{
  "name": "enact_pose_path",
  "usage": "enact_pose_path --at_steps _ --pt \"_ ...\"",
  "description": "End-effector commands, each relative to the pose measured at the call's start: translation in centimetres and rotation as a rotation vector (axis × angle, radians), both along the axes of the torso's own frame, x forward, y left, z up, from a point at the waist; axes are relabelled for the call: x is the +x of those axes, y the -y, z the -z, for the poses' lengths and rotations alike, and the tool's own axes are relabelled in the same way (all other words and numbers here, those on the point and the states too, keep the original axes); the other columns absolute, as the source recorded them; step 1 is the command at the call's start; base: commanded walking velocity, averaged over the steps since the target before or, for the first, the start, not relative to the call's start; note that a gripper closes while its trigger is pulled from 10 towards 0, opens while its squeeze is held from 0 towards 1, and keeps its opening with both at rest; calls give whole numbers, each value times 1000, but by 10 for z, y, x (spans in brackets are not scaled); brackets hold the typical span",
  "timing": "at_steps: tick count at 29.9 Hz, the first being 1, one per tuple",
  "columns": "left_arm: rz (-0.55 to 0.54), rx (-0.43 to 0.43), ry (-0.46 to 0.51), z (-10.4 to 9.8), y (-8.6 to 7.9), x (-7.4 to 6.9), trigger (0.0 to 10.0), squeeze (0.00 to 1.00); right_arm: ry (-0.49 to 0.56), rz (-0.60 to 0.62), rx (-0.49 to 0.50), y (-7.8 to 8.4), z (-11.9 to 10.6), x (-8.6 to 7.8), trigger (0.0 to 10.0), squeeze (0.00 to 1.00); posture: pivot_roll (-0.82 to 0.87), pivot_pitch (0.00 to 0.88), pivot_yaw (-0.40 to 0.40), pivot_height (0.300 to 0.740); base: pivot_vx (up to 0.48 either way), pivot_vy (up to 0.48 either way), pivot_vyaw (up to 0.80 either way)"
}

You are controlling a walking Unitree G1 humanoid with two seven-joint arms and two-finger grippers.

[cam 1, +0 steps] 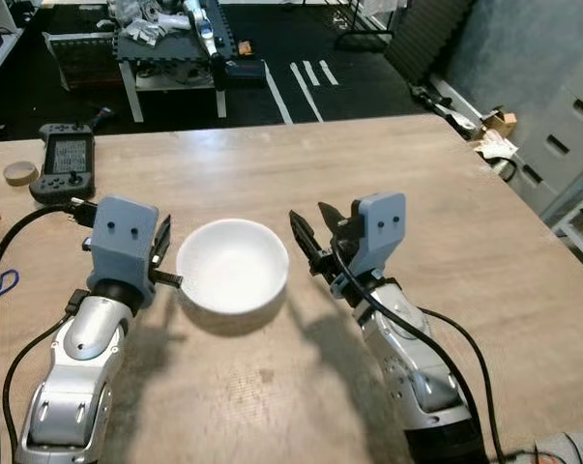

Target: Setting the table

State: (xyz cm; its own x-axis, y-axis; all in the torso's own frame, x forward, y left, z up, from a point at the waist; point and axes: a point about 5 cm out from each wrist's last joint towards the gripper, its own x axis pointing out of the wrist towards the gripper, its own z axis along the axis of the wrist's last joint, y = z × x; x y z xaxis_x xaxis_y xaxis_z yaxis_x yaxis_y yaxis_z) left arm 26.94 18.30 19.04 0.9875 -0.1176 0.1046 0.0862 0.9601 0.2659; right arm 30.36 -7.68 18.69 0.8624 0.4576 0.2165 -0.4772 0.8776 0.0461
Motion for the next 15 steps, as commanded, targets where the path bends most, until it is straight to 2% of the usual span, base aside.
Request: enact_pose_path --at_steps 1,8,13,15 --pt "58 21 -34 5 6 -4 10000 0 -31 1 -49 2 6 -1 10000 0 84 43 19 740 0 0 0" --pt "178 93 -111 12 7 -14 10000 0 -70 -4 -152 15 11 0 10000 0 89 45 16 740 0 0 0" --pt "169 109 -112 13 3 -14 10000 0 -137 -46 -129 18 16 -2 10000 0 86 46 16 740 0 0 0" --pt "178 176 -88 11 0 -12 10000 0 -197 -87 -49 17 19 -3 10000 0 89 48 9 740 0 0 0"
